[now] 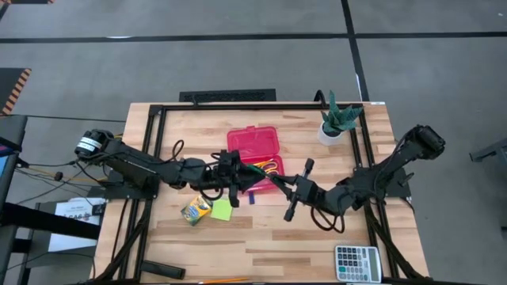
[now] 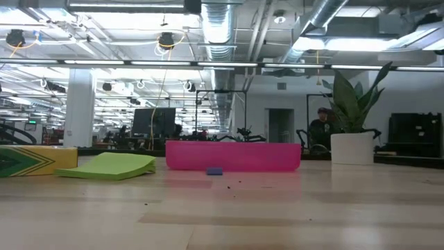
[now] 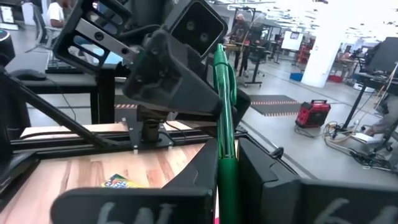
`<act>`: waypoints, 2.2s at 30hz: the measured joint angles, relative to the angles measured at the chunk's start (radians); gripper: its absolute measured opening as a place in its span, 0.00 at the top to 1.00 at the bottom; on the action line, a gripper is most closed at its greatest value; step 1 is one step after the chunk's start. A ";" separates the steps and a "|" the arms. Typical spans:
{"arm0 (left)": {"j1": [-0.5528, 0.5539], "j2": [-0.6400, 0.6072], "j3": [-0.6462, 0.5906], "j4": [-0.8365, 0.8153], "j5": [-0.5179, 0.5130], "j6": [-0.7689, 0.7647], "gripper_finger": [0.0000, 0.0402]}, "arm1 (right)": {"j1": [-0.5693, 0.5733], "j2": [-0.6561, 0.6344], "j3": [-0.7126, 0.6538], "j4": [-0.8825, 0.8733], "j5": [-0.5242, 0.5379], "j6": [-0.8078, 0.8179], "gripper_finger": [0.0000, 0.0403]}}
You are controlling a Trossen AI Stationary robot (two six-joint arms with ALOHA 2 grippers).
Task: Pack school essentials
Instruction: Put the green pen into the supply box
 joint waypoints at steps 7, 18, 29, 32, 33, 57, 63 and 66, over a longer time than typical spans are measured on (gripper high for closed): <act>0.012 0.000 0.000 0.022 0.001 -0.003 0.92 | -0.006 0.000 0.001 0.000 0.000 -0.002 0.88; 0.029 0.000 0.000 0.045 0.006 -0.015 0.65 | -0.039 0.000 0.001 -0.008 -0.056 0.021 0.88; 0.028 0.000 0.000 0.029 -0.011 0.001 0.93 | -0.039 0.000 0.001 -0.007 -0.057 0.013 0.88; 0.033 0.000 0.000 0.029 -0.006 0.001 0.95 | -0.039 0.000 0.001 -0.007 -0.055 0.016 0.87; 0.035 0.000 0.000 0.029 -0.007 0.001 0.95 | -0.039 0.000 0.001 -0.007 -0.054 0.016 0.86; 0.250 -0.010 0.001 -0.593 0.110 -0.159 0.94 | 0.211 -0.333 0.001 -0.950 0.109 0.661 0.52; 0.308 -0.006 0.001 -0.799 0.173 -0.205 0.91 | 0.234 -0.291 0.001 -1.009 0.109 0.757 0.55; 0.328 -0.006 0.001 -0.908 0.192 -0.196 0.92 | 0.233 -0.268 0.001 -1.007 0.108 0.764 0.56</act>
